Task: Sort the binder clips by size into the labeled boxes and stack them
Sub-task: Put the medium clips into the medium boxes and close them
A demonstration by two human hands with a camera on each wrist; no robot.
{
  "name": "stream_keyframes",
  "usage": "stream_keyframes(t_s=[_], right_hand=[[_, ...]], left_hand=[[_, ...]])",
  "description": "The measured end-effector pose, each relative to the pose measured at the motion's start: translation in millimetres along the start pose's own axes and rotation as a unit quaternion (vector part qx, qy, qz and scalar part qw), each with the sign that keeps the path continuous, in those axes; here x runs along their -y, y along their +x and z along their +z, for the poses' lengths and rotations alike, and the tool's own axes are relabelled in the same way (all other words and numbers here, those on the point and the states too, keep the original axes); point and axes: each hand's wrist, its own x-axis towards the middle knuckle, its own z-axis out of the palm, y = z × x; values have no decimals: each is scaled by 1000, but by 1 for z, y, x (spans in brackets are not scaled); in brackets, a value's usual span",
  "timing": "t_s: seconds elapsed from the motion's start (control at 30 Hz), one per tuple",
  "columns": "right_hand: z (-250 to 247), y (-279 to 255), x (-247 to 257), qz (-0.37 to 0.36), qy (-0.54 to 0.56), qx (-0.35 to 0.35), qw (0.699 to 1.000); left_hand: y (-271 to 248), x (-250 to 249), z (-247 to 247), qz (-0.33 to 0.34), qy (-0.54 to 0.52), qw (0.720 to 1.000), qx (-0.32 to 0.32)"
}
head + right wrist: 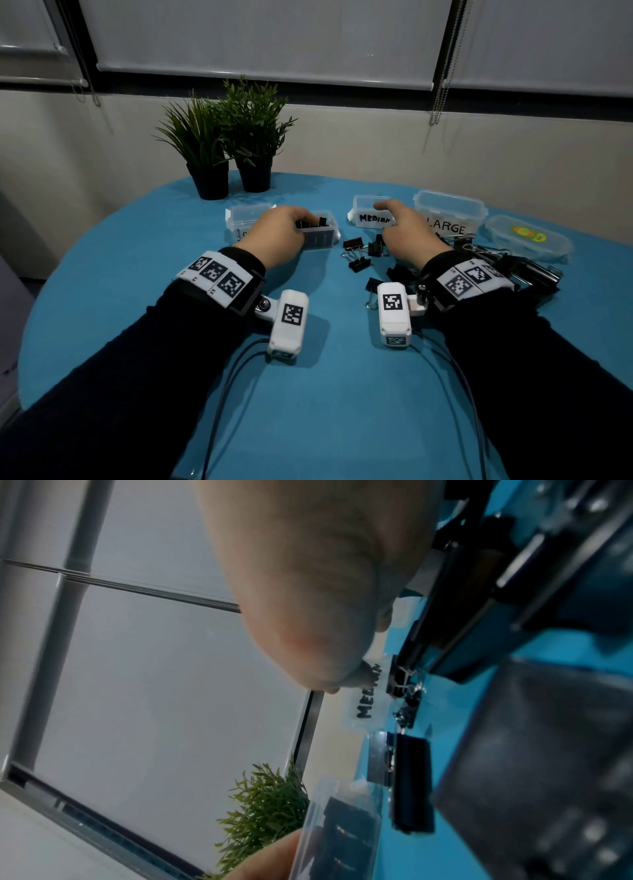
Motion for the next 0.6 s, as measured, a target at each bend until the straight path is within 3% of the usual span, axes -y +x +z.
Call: stream_keyframes(t_s=[0.13,0.33,0.6], right_hand=[[3,1,1,3,-42,39,998],[-2,5,2,29,-23,-18,999],[0,9,-1,39,19,-91,995]], left_hand=[[2,1,1,-15,-3,1000,-4],[5,2,0,-50,-39,997,-52],[4,3,-1,-56,-42,996,-51]])
